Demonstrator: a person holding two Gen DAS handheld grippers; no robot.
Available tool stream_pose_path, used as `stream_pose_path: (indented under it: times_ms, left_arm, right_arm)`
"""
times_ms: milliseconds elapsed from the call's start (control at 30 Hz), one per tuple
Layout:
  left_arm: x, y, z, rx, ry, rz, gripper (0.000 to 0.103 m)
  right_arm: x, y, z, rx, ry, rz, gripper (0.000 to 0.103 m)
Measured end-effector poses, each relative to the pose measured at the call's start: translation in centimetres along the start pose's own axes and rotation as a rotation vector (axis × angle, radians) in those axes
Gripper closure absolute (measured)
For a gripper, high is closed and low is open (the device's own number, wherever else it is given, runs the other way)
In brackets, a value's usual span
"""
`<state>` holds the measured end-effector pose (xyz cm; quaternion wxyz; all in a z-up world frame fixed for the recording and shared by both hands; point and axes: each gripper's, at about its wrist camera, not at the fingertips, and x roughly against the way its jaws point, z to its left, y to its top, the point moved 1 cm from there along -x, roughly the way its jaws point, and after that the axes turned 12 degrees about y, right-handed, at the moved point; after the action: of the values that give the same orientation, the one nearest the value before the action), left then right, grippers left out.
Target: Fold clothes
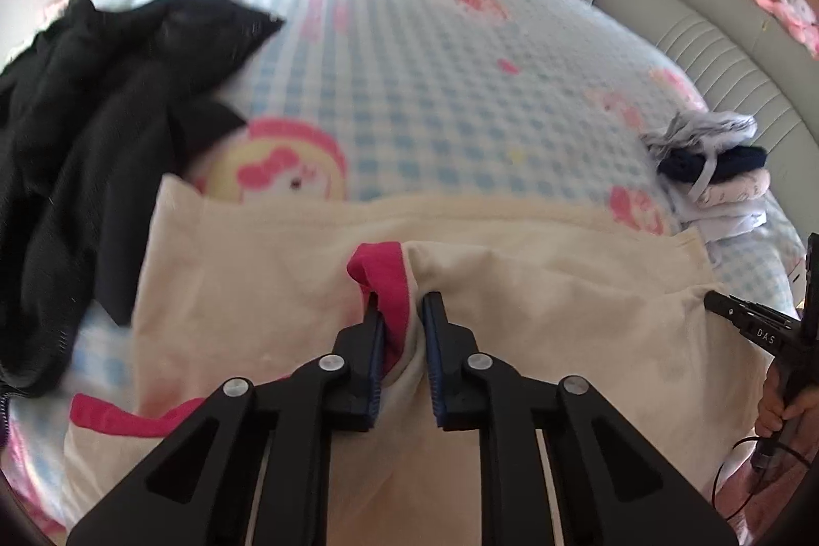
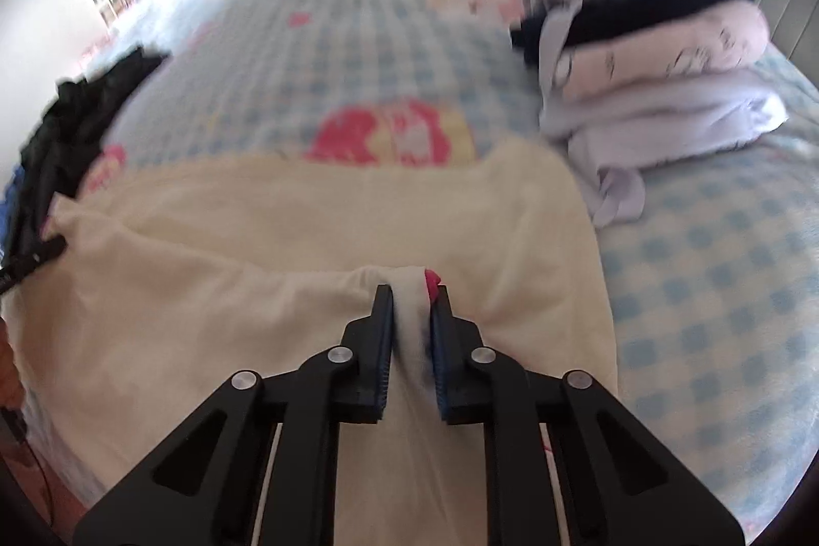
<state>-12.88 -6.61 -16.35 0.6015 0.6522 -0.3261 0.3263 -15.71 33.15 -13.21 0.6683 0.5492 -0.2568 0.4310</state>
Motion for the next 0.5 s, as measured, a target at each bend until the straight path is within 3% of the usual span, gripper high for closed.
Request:
stream_pose_path:
  times_ms: [100,333,500]
  left_arm:
    - [1.0,1.0,1.2,0.051,-0.010,-0.055,0.091]
    - [-0.1,3.1,3.7,0.131,-0.038,-0.042,0.092]
    - [-2.1,4.1,4.9,0.160,0.002,-0.031,0.091]
  right_arm:
    - [1.0,0.8,0.7,0.014,0.015,-0.042,0.092]
    - [2.2,4.1,2.1,0.035,0.041,-0.121,0.092]
    - [1.0,6.0,1.1,-0.023,0.080,-0.169,0.092]
